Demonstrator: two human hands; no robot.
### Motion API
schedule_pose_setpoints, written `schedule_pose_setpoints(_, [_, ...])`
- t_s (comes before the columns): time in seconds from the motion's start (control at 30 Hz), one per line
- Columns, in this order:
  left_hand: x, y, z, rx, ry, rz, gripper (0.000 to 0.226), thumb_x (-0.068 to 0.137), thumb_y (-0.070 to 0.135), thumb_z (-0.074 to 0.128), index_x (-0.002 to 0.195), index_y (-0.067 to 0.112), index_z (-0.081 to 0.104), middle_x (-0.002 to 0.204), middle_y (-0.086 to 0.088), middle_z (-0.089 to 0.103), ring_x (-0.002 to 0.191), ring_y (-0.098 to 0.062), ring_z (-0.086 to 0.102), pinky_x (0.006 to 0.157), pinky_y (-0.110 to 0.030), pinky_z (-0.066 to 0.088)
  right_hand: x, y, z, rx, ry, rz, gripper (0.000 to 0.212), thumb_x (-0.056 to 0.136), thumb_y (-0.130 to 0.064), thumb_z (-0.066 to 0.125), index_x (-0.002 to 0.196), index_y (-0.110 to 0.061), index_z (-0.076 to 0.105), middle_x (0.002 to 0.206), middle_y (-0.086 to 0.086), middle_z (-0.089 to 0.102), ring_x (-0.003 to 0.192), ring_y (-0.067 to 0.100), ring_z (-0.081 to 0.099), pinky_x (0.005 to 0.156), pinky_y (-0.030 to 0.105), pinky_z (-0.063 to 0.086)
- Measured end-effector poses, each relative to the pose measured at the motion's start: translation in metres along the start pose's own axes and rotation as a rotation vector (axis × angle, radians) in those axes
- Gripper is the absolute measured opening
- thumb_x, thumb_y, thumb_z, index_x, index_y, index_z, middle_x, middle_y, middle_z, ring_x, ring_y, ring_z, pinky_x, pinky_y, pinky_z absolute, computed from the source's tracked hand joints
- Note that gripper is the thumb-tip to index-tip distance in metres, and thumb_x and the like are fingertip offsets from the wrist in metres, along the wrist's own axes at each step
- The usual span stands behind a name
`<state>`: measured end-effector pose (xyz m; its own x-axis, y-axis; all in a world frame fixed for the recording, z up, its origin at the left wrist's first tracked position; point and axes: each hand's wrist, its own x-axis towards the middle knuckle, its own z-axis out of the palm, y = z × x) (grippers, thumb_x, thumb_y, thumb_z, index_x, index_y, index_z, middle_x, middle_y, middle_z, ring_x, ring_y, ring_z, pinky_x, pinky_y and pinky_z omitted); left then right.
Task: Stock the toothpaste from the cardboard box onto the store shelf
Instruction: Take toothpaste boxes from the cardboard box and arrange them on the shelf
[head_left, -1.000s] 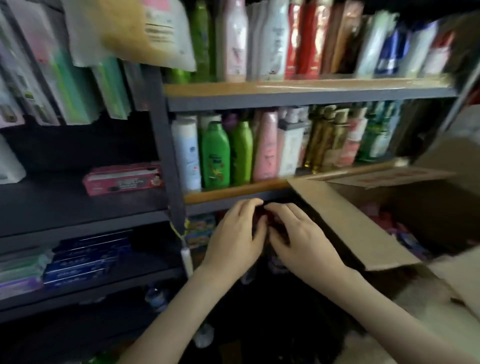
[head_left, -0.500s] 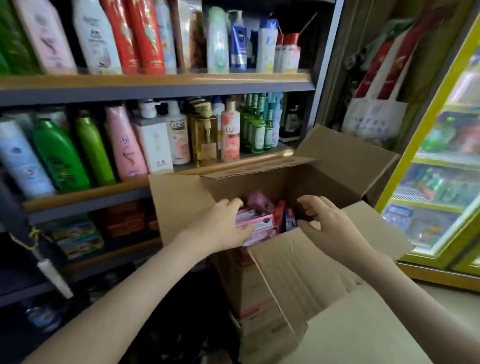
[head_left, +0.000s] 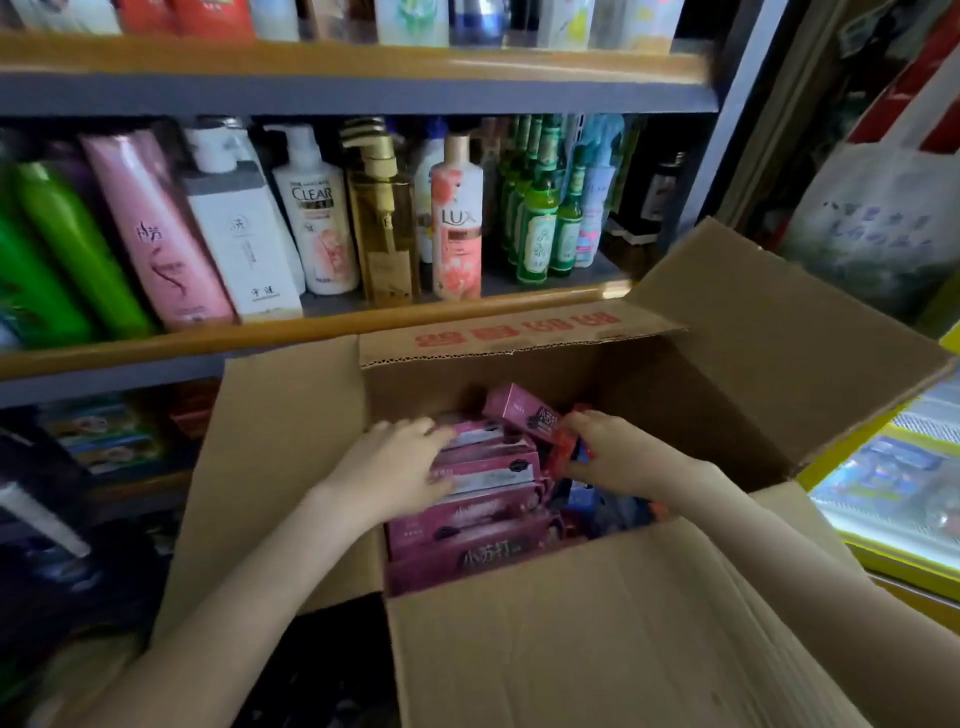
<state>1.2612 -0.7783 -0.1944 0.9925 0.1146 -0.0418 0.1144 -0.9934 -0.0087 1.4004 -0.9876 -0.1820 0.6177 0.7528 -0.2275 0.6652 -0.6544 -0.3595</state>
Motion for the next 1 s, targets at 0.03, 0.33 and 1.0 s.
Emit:
schedule_pose_setpoints(0.03, [0.000, 0.000, 0.002, 0.018, -0.055, 0.029, 0.059, 0.093, 0.058, 0.042, 0.144, 0.027, 0.038, 0.132, 0.003, 0.051, 0.122, -0.020, 0.048, 0.103, -0.033, 0.033, 0.007, 0.002, -0.001, -0.004, -0.055, -0.017, 0.048, 0.091, -0.026, 0.062, 0.134, -0.014, 0.045, 0.126, 0.007, 0.048, 0.120, 0.024, 0.048, 0.090, 0.017, 0.033])
schedule_pose_setpoints(0.33, [-0.002, 0.001, 0.003, -0.060, -0.024, -0.069, 0.062, 0.093, 0.058, 0.044, 0.148, 0.034, 0.031, 0.147, 0.007, 0.041, 0.133, -0.015, 0.040, 0.111, -0.028, 0.022, 0.101, 0.029, 0.019, -0.073, -0.115, 0.049, 0.071, 0.085, -0.042, 0.067, 0.131, -0.002, 0.031, 0.133, 0.020, 0.040, 0.124, 0.036, 0.043, 0.097, 0.039, 0.041])
schedule_pose_setpoints(1.0, [0.004, -0.004, 0.004, -0.025, -0.108, -0.144, 0.059, 0.090, 0.061, 0.045, 0.143, 0.035, 0.040, 0.139, 0.008, 0.053, 0.124, -0.012, 0.051, 0.103, -0.029, 0.033, 0.124, 0.036, 0.025, -0.228, 0.053, -0.208, 0.068, 0.086, -0.034, 0.065, 0.134, -0.002, 0.030, 0.124, 0.021, 0.050, 0.116, 0.035, 0.049, 0.093, 0.039, 0.044])
